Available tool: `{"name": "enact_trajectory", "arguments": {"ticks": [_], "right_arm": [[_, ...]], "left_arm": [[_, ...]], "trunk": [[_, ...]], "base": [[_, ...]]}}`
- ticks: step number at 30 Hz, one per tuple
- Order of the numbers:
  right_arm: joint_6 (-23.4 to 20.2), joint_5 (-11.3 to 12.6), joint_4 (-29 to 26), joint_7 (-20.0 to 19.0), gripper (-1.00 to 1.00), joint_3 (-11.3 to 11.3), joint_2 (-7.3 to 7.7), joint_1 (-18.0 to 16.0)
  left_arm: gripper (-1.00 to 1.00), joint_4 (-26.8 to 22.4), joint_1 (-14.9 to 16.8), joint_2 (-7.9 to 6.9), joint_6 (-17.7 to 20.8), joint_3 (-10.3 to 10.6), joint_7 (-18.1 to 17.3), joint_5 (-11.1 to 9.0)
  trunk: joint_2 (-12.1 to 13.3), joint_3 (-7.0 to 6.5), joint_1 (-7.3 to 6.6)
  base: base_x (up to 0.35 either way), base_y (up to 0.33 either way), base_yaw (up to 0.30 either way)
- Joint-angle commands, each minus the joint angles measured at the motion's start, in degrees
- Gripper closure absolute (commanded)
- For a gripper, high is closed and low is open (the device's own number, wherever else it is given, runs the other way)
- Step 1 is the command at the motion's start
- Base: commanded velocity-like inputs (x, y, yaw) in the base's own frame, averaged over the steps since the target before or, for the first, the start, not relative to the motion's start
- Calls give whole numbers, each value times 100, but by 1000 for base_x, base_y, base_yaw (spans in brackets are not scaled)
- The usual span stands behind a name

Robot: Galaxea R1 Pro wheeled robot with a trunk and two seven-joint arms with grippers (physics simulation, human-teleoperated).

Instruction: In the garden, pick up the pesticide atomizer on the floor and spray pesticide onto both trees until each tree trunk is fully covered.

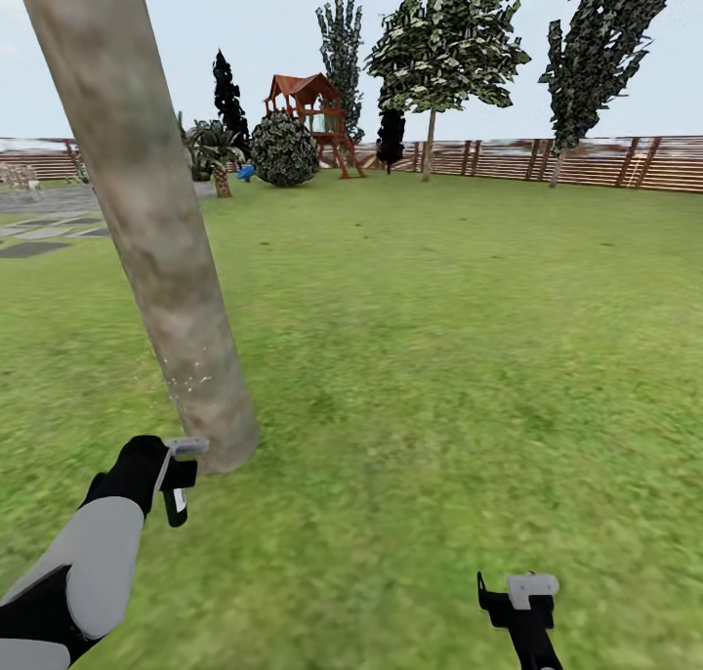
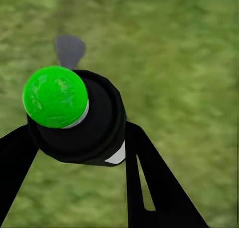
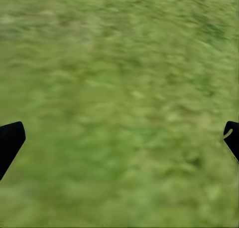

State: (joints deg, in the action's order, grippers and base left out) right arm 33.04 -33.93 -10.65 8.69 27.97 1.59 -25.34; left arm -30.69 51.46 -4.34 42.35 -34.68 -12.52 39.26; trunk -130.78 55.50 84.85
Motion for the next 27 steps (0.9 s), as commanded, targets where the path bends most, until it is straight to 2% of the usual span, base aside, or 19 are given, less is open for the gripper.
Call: {"name": "enact_trajectory", "arguments": {"ticks": [1,7,14,21,27], "right_arm": [[18,-61,10,36,-100,24,-1,-6],[18,-61,10,36,-100,24,6,-6],[18,-61,10,36,-100,24,-1,-6],[18,-61,10,36,-100,24,-17,-6],[26,-61,18,35,-100,24,-19,-6]], "left_arm": [[100,-24,-19,4,11,-35,-49,50],[100,-50,-31,11,6,-39,-49,47],[100,-42,-142,8,-293,-39,-37,56],[100,-35,-162,106,-529,-47,-49,45],[100,-33,-163,178,-603,-49,-49,38]], "trunk": [[-2,5,2],[-2,5,2],[-2,5,2],[-2,5,2],[-2,5,2]], "base": [[279,-163,0],[149,-225,28],[-64,-171,255],[45,-126,269],[146,-252,43]]}}
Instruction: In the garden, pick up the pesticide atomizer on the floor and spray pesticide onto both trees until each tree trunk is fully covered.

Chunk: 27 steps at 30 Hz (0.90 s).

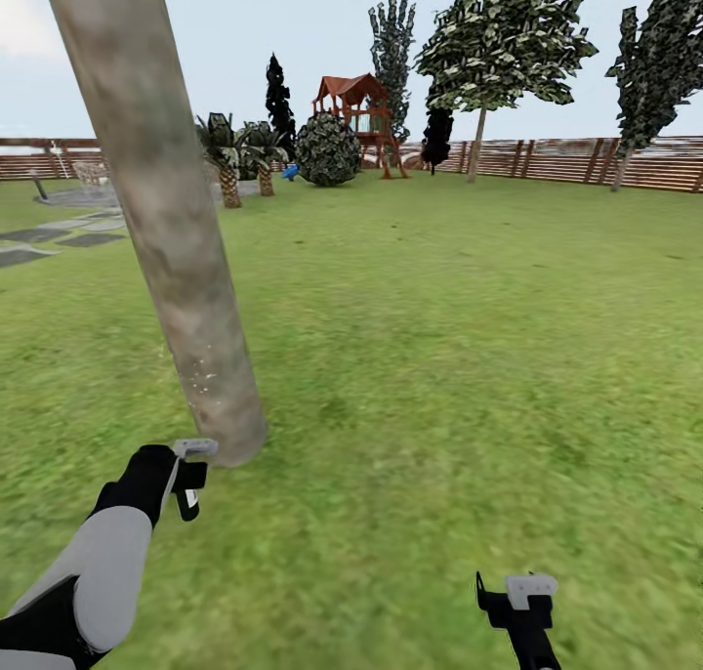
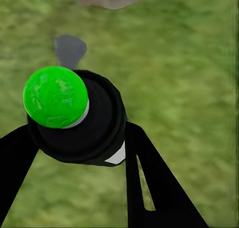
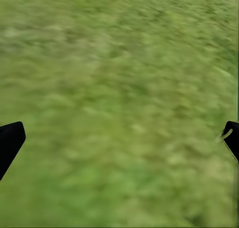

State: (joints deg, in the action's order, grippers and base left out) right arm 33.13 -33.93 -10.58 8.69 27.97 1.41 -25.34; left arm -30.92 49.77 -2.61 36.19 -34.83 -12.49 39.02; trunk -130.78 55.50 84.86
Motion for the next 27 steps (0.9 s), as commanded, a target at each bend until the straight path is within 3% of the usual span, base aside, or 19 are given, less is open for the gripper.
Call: {"name": "enact_trajectory", "arguments": {"ticks": [1,15,27], "right_arm": [[15,-61,11,36,-100,24,0,-6],[18,-61,12,37,-100,24,0,-6],[18,-61,12,37,-100,24,0,-6]], "left_arm": [[100,-11,6,6,13,-36,-52,62],[100,-11,6,-2,20,-42,-58,70],[100,-11,6,-8,20,-43,-52,70]], "trunk": [[-2,5,1],[-2,5,1],[-2,5,1]], "base": [[152,-255,2],[119,-259,7],[120,-266,253]]}}
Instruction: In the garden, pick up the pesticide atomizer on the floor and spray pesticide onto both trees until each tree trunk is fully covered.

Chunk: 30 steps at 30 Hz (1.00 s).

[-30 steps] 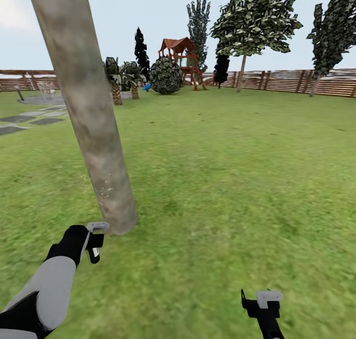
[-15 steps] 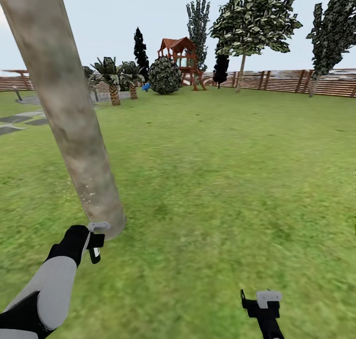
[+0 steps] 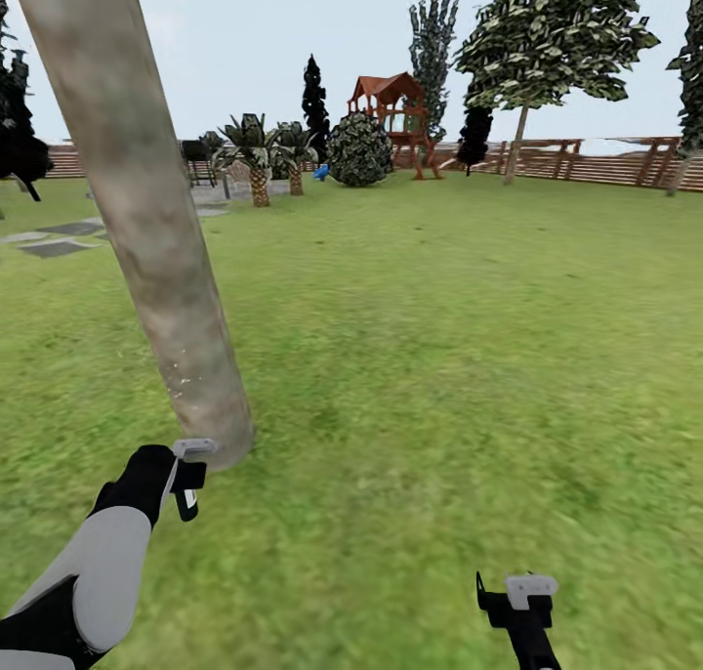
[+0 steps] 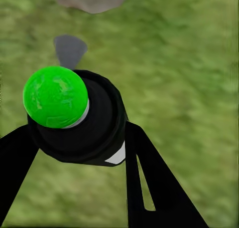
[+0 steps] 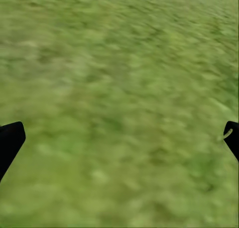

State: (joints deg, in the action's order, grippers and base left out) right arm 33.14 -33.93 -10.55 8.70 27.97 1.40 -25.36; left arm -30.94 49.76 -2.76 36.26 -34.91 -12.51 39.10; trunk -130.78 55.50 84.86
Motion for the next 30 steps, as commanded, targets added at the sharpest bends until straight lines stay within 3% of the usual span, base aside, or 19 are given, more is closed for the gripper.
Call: {"name": "enact_trajectory", "arguments": {"ticks": [1,16,21,30], "right_arm": [[17,-61,9,35,-100,23,1,-4],[17,-61,9,35,-100,23,0,-4],[17,-61,4,35,-100,24,0,-4],[17,-61,1,35,-100,24,1,-4]], "left_arm": [[100,-9,7,9,12,-34,-49,63],[100,-3,7,27,12,-35,-91,53],[100,-16,33,-1,46,14,-125,-352],[100,-18,293,61,177,42,-113,-409]], "trunk": [[-2,5,1],[-2,5,1],[-2,5,1],[-2,5,1]], "base": [[152,-266,277],[152,-266,277],[43,-270,277],[-152,-258,169]]}}
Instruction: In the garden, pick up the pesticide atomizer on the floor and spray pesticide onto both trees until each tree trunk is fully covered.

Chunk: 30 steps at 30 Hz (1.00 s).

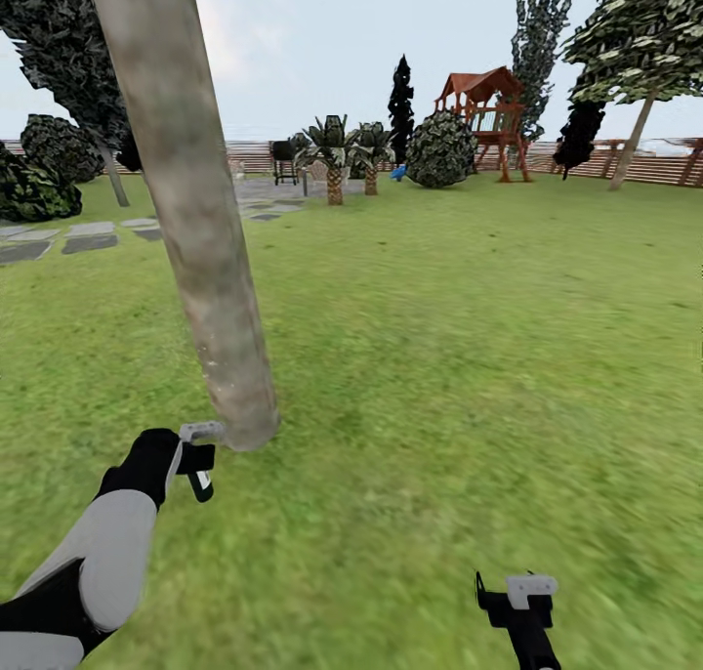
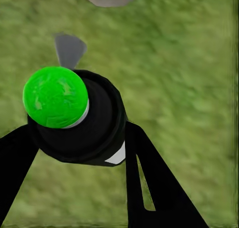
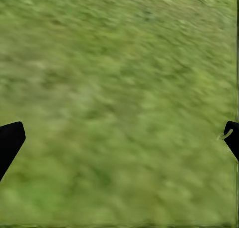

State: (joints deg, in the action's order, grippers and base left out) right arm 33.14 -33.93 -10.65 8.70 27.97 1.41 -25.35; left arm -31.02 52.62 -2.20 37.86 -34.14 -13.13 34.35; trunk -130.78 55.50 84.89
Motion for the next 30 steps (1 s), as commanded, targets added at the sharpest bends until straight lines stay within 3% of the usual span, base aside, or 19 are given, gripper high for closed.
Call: {"name": "enact_trajectory", "arguments": {"ticks": [1,10,12,14,16,26,30], "right_arm": [[17,-61,11,35,-100,24,0,-6],[17,-61,5,35,-100,24,18,-6],[16,-61,8,35,-100,24,24,-6],[14,-61,9,35,-100,24,23,-6],[14,-61,10,35,-100,24,24,-6],[9,-61,11,35,-100,24,24,-6],[8,-61,11,35,-100,24,24,-6]], "left_arm": [[100,-10,41,13,87,-34,-50,68],[100,32,702,20,619,-19,-47,151],[100,14,729,-5,785,70,-48,213],[100,3,697,-25,869,426,-49,240],[100,0,685,-14,889,576,-46,225],[100,15,675,135,887,584,-49,62],[100,26,649,7,882,607,-54,16]], "trunk": [[-3,5,-3],[-3,5,-3],[-3,5,-3],[-3,5,-3],[-3,5,-3],[-3,5,-3],[-3,5,-3]], "base": [[-198,-238,10],[-134,-205,2],[-5,-40,0],[209,-8,0],[296,-3,0],[335,0,173],[266,0,267]]}}
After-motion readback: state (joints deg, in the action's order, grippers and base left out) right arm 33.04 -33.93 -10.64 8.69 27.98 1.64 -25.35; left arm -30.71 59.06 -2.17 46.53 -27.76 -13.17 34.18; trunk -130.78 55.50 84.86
